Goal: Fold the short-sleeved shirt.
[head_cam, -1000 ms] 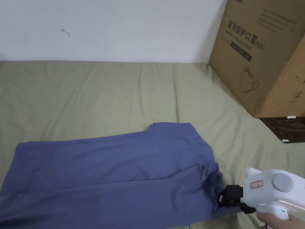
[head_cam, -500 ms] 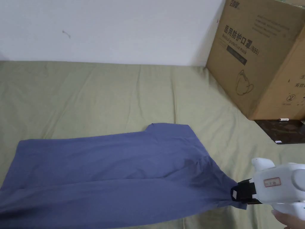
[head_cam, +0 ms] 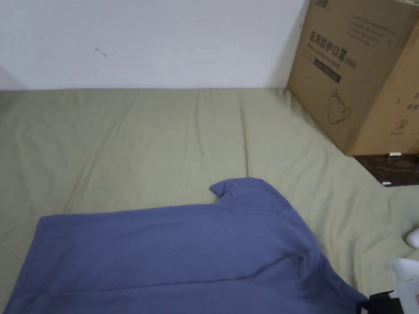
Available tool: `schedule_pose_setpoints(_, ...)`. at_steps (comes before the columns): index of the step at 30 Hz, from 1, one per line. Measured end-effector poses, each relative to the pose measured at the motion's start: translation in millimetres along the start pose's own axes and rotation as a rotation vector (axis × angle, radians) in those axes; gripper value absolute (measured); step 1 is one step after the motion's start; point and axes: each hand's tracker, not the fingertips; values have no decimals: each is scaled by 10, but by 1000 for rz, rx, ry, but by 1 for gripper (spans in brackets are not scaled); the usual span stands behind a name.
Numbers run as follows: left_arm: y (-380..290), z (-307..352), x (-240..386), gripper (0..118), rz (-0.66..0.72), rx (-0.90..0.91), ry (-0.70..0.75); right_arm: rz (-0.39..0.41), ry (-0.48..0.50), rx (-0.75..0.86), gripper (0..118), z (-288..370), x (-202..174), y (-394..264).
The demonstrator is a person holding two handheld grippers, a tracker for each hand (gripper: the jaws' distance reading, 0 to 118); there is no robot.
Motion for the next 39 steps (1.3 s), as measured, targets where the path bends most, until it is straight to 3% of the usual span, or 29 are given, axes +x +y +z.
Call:
schedule_pose_setpoints(2,-37,-26,-10,3,-14,49,0,-19,-13,8,8,-90,-16,-19)
schedule_pose_setpoints(3,-31,-18,-36,5,-1,74,-15,-20,-16,19,20,-119,-26,-32)
schedule_pose_setpoints(4,-22,-8,-66,13,45,103,-45,-15,-28,32,44,-131,-42,-45)
schedule_pose_setpoints(5,-9,18,-94,33,70,120,-76,-4,-50,44,88,-107,-103,-45)
schedule_pose_setpoints(6,1,59,-111,61,78,151,-82,3,-71,53,111,-113,-133,-42)
schedule_pose_setpoints(7,15,94,-111,99,78,175,-74,-2,-84,65,118,-109,-163,-40)
schedule_pose_setpoints(8,26,122,-73,118,68,184,-50,-6,-92,76,117,-88,-190,-33)
schedule_pose_setpoints(9,40,146,-27,112,51,198,-17,-19,-85,142,117,-21,-177,19)
schedule_pose_setpoints(12,89,426,170,114,-18,333,40,-6,-120,221,117,117,-365,117)
schedule_pose_setpoints(14,135,504,337,114,-29,360,82,23,-140,274,117,180,-555,170)
schedule_pose_setpoints(18,262,431,528,113,-87,420,172,116,-87,333,117,253,-1044,349)
schedule_pose_setpoints(19,296,430,600,107,-115,408,165,134,-73,352,116,260,-1180,405)
schedule_pose_setpoints(20,333,427,656,86,-131,407,164,149,-71,368,109,267,-1284,447)
schedule_pose_setpoints(21,371,412,723,54,-143,408,165,172,-59,399,91,260,-1409,483)
schedule_pose_setpoints(22,403,385,769,16,-148,406,160,188,-42,423,57,246,-1502,531)
schedule_pose_setpoints(23,443,349,811,0,-165,422,170,196,-34,446,0,212,-1602,593)
schedule_pose_setpoints(27,674,290,889,0,-120,383,28,153,97,411,0,21,-1819,810)
schedule_pose_setpoints(34,1667,-50,645,1,-145,302,47,255,50,362,0,-242,-1917,1008)
schedule_pose_setpoints(35,1807,-134,592,11,-142,294,44,250,53,353,0,-274,-1893,1028)
schedule_pose_setpoints(36,1951,-233,545,34,-134,283,44,240,54,344,0,-307,-1862,1046)
schedule_pose_setpoints(38,2191,-453,439,117,-121,268,46,211,63,317,0,-364,-1785,1080)
schedule_pose_setpoints(39,2297,-606,388,116,-116,232,59,210,63,295,0,-405,-1749,1107)
